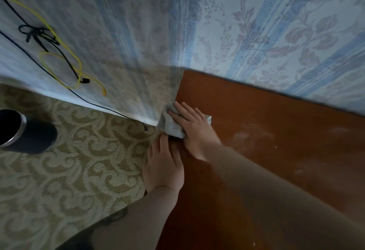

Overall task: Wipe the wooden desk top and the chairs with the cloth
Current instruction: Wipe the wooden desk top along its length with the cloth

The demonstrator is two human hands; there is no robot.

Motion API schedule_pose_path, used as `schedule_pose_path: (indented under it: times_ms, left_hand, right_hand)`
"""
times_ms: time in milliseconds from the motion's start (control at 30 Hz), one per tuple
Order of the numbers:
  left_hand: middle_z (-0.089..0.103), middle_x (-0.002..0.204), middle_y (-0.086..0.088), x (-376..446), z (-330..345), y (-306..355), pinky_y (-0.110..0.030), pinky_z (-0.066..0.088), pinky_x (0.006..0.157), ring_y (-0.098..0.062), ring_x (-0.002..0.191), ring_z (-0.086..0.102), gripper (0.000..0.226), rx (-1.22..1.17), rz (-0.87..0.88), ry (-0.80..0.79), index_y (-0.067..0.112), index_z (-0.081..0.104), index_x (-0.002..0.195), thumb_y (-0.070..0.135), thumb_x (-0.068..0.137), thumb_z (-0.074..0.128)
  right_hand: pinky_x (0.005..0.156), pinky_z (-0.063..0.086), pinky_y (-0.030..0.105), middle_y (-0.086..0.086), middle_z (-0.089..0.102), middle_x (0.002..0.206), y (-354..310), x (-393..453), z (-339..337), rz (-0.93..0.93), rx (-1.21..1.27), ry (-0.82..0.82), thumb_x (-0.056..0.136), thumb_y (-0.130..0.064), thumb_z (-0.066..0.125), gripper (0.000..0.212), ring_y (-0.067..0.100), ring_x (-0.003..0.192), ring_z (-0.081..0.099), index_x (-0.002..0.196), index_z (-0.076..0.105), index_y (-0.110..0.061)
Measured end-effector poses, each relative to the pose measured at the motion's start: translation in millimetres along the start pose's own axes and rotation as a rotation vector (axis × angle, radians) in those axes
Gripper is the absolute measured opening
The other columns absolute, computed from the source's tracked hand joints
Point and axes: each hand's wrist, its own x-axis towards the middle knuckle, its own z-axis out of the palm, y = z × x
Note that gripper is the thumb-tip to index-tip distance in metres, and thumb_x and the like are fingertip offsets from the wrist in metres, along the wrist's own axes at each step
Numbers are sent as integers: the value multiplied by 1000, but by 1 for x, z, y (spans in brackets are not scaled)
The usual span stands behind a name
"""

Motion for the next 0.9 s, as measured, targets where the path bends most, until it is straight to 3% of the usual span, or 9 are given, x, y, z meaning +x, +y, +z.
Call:
schedule_pose_path:
  times_ms: [67,167,267,333,433,533,633,767,900]
  left_hand:
    - [45,138,10,3,-2,2,-36,41,95,-11,118,45,42,-66,-9,-7,30,38,137,41,99,26]
    - [58,116,10,17,-3,10,-34,46,71,-5,84,53,30,-325,-103,57,31,51,115,39,99,27]
    - [60,98,9,28,2,14,-27,36,58,-4,68,52,26,-347,-145,146,30,49,100,39,100,25]
    - [61,107,9,28,7,14,-28,38,63,-10,75,56,36,-316,-78,202,26,52,113,40,97,24]
    - [56,131,3,27,14,12,-39,46,84,-20,114,55,50,-175,43,192,23,51,129,43,92,25]
    - [43,148,5,30,16,11,-41,30,110,-16,138,35,52,-8,192,143,23,47,139,39,94,27]
    - [34,153,7,31,19,10,-38,16,116,-12,145,22,54,116,310,75,23,42,144,39,95,26]
    - [32,154,7,33,22,8,-42,16,115,-12,146,20,54,177,352,52,21,41,145,38,96,26]
    - [37,152,4,34,22,8,-41,20,112,-14,143,27,54,179,360,76,17,45,143,36,94,29]
  right_hand:
    - [116,-10,25,-16,-3,160,35,-6,-17,-49,-58,-34,90,-4,46,78,4,146,-9,151,13,-40]
    - [118,-7,28,-10,5,161,72,-4,-34,258,-57,158,84,0,49,80,9,147,-3,150,21,-35]
    - [119,-8,30,-6,-2,162,65,26,-30,507,-28,302,85,-2,48,78,14,148,-5,154,17,-23]
    - [117,-10,31,-6,-5,162,45,48,-22,477,21,311,87,-4,47,77,17,148,-5,154,16,-22]
    - [120,-9,33,-8,4,161,26,48,-10,154,41,158,91,-9,48,70,9,147,-5,153,20,-24]
    - [121,4,33,-9,21,158,60,37,-30,-71,54,42,82,4,50,77,6,147,7,150,31,-26]
    - [120,7,36,-10,25,157,94,47,-47,74,17,83,80,6,51,79,10,146,13,148,33,-29]
    - [117,3,34,-12,18,159,63,65,-35,331,-26,278,88,-8,48,71,13,147,10,151,25,-33]
    - [115,4,28,-14,23,157,53,29,-19,18,36,146,84,-6,56,73,9,146,11,147,34,-33]
